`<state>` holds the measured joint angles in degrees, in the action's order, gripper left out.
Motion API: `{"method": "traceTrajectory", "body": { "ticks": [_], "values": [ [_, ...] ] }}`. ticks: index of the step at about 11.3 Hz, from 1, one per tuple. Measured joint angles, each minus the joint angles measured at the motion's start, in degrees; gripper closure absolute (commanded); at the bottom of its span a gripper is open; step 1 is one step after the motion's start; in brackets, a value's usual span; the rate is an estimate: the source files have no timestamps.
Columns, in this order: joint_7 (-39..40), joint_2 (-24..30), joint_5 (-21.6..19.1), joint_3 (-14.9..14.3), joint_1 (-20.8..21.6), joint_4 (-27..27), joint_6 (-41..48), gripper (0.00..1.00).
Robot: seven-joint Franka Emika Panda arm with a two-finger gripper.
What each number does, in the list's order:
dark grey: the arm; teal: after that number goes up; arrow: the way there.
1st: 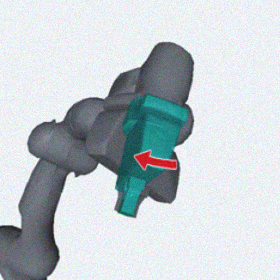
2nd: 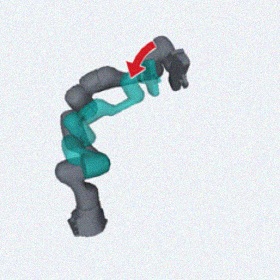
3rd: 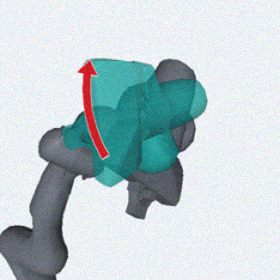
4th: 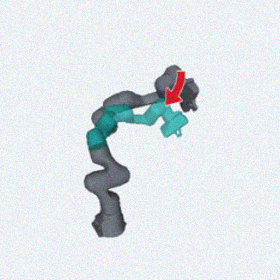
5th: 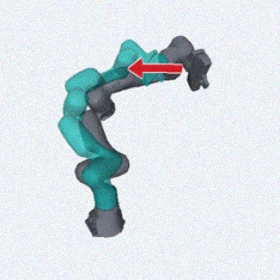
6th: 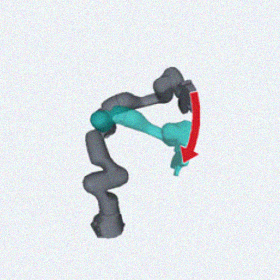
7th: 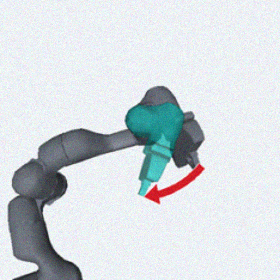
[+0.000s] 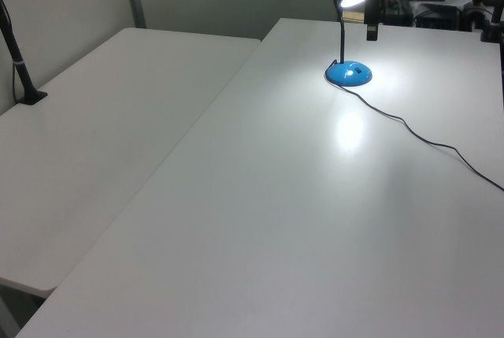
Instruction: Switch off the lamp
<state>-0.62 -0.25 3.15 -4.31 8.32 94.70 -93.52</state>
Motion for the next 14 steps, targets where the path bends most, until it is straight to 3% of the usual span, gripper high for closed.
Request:
{"method": "traceTrajectory", "body": {
  "ticks": [7, 8, 9, 12, 14],
  "values": [
    [0.0, 0.0, 0.0, 0.0, 0.0, 0.0, 0.0, 0.00],
    [0.0, 0.0, 0.0, 0.0, 0.0, 0.0, 0.0, 0.07],
    [0.0, 0.0, 0.0, 0.0, 0.0, 0.0, 0.0, 0.19],
    [0.0, 0.0, 0.0, 0.0, 0.0, 0.0, 0.0, 0.80],
    [0.0, 0.0, 0.0, 0.0, 0.0, 0.0, 0.0, 1.00]
  ]
}}
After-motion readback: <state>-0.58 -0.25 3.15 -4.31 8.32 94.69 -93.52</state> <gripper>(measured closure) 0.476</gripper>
